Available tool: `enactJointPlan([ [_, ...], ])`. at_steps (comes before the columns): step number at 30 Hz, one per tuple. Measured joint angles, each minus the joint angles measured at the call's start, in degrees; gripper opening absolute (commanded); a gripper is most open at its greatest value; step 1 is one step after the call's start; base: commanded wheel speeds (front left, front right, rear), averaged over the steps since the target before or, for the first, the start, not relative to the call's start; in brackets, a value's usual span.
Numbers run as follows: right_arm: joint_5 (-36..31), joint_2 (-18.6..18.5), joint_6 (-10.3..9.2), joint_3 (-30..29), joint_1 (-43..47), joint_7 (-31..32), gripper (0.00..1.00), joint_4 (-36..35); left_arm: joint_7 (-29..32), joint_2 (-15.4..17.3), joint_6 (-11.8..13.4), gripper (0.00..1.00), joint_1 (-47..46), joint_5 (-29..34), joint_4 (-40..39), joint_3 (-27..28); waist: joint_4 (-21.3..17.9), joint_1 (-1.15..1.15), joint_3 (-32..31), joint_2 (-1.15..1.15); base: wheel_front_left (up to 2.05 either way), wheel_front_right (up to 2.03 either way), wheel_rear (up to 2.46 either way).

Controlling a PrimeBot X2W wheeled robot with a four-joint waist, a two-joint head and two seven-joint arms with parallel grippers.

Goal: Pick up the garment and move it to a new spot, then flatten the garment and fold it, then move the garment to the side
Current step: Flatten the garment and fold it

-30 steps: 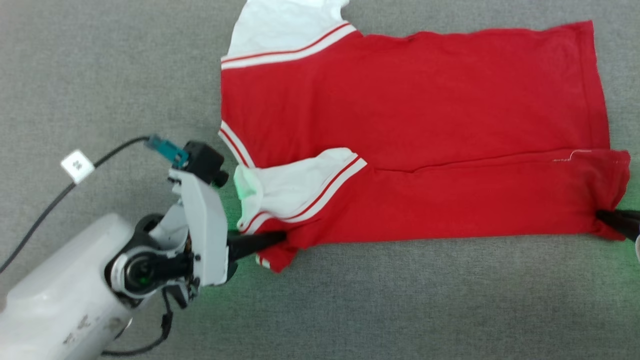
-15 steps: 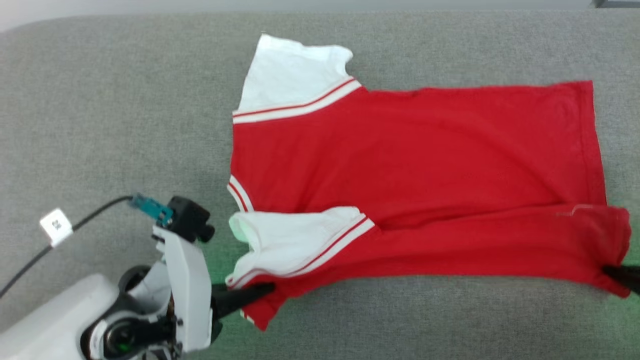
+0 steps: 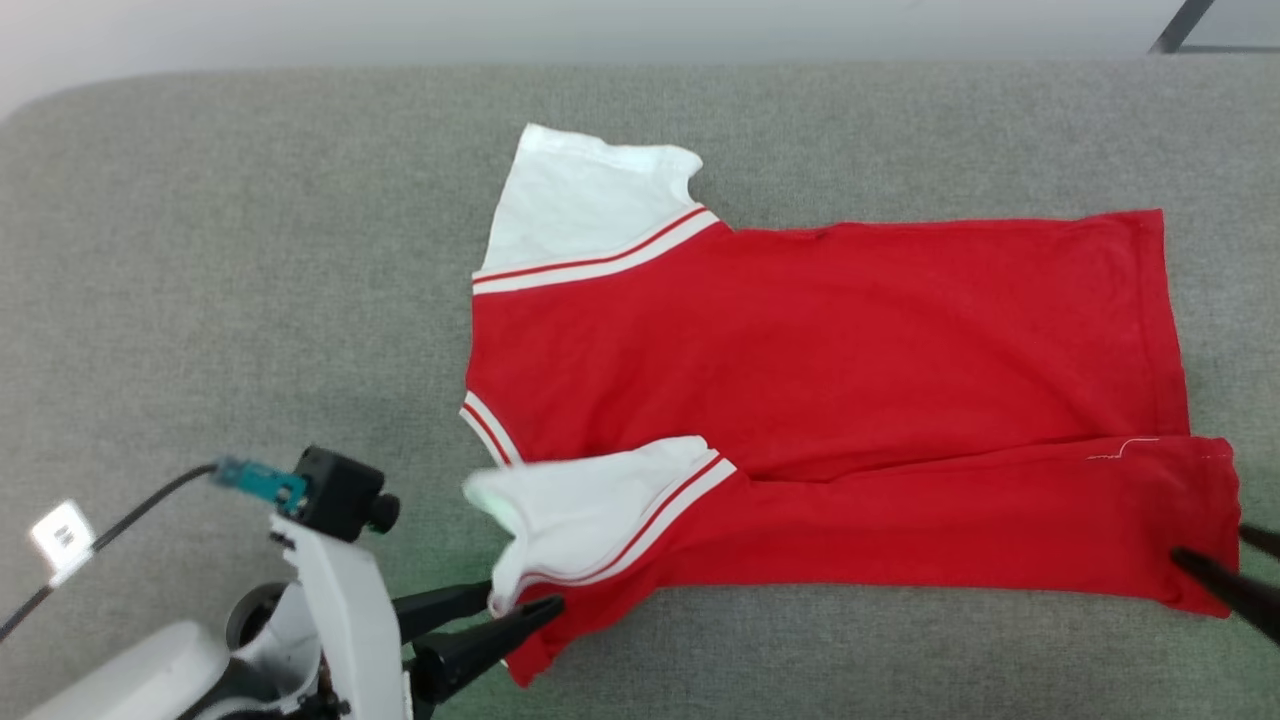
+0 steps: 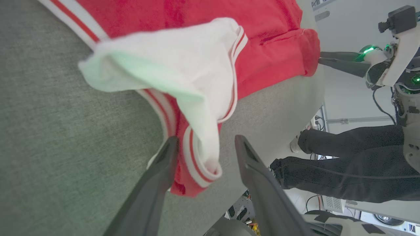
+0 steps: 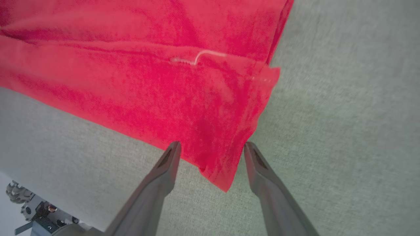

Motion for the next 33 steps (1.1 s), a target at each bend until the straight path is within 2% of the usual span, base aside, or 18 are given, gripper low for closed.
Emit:
enactJointPlan([
  [4,-0.2,1.5,-0.01,-3.8,0.4,-2.1,1.0,-1.1,-6.5,0.1,-0.4,1.0,3.7,-0.5,-1.4,2.1,0.1,0.0,-1.4,0.0,0.0,0.0,0.0],
  [6,-1.0,3.2,-0.01,-6.0,0.3,-4.7,1.0,-1.4,-12.0,-0.1,-0.7,1.0,5.2,0.6,-1.7,3.8,0.2,0.0,-2.0,0.0,0.0,0.0,0.0],
  [11,-7.3,7.4,0.0,-7.9,-1.8,-13.9,1.0,-0.9,-26.0,-2.9,1.8,1.0,8.1,4.7,2.0,8.4,1.2,0.0,-2.8,0.0,0.0,0.0,0.0],
  [15,-11.8,12.0,-0.01,-8.0,-3.8,-22.6,1.0,1.5,-33.3,-5.2,4.5,1.0,8.6,9.5,7.3,10.5,2.1,0.0,-3.0,0.0,0.0,0.0,0.0],
  [20,-16.5,16.5,-0.01,-7.5,-5.6,-34.1,1.0,4.4,-35.6,-10.3,4.7,1.0,7.9,15.2,13.0,14.0,2.4,0.0,-2.8,0.0,0.0,0.0,0.0],
  [25,-20.1,19.9,0.0,-5.5,-8.1,-44.3,1.0,6.1,-35.8,-13.6,3.8,1.0,2.3,22.5,17.4,22.4,0.9,0.0,-2.0,0.0,0.0,0.0,0.0],
  [29,-22.1,22.5,-0.01,-4.1,-10.7,-50.8,1.0,7.6,-35.4,-13.2,3.1,1.0,-5.3,26.8,21.0,24.4,-1.2,0.0,-0.9,0.0,0.0,0.0,0.0],
  [33,-22.4,24.4,0.0,-0.8,-12.6,-56.1,1.0,10.2,-29.7,-11.4,1.2,1.0,-16.6,31.1,26.0,21.9,-3.7,0.0,0.5,0.0,0.0,0.0,0.0],
])
